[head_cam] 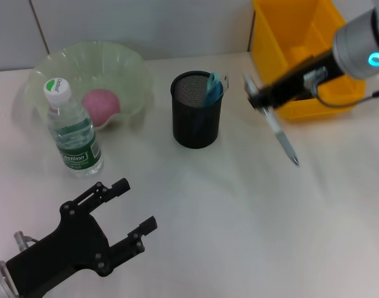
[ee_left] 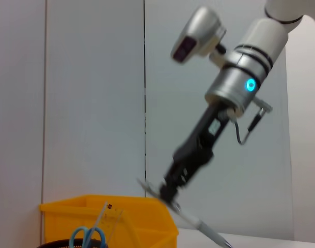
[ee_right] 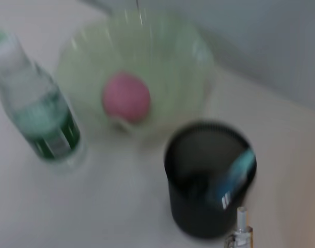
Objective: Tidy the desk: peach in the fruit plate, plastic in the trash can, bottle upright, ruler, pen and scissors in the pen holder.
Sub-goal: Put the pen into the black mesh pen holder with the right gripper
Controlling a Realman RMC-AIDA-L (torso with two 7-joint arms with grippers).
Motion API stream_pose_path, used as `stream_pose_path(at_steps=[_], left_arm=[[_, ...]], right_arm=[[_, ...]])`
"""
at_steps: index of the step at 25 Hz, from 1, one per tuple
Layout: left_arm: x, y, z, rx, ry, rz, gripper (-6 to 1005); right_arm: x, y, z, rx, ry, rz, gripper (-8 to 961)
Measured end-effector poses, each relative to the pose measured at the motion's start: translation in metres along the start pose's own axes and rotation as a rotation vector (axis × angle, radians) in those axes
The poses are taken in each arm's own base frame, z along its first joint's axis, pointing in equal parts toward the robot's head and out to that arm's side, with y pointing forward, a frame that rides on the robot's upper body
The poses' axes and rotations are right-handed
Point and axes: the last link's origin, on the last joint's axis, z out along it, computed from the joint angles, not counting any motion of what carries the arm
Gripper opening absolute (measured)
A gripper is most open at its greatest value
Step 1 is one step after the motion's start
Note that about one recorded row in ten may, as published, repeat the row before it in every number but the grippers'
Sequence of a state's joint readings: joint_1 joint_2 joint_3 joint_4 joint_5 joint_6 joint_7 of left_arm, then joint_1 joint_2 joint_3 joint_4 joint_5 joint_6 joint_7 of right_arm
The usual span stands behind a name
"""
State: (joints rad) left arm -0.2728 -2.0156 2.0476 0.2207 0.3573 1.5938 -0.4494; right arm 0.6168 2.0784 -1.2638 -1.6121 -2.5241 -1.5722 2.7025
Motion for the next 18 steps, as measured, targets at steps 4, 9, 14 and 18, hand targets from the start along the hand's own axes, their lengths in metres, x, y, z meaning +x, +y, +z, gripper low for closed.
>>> stream_pose_path(at_steps=[4, 9, 14, 18], left_arm=[[0.000, 0.000, -0.001, 0.003, -0.001, -0.001, 738], [0.000, 0.000, 0.000, 0.003, 0.001, -0.002, 738], [0.000, 0.001, 0.001, -0.002, 0.003, -0.005, 738], [0.000, 0.000, 0.002, -0.005, 0.004, -0.005, 738]], right_arm=[[-0.014, -0.006, -0.016, -0.021, -0.181, -0.056, 178], [-0.026, -0.009, -0.023, -0.024, -0.324, -0.131, 179], [-0.036, -0.012, -0.021, -0.060, -0.487, -0.192, 181], [-0.038, -0.014, -0.013, -0.074, -0.549, -0.220, 183]])
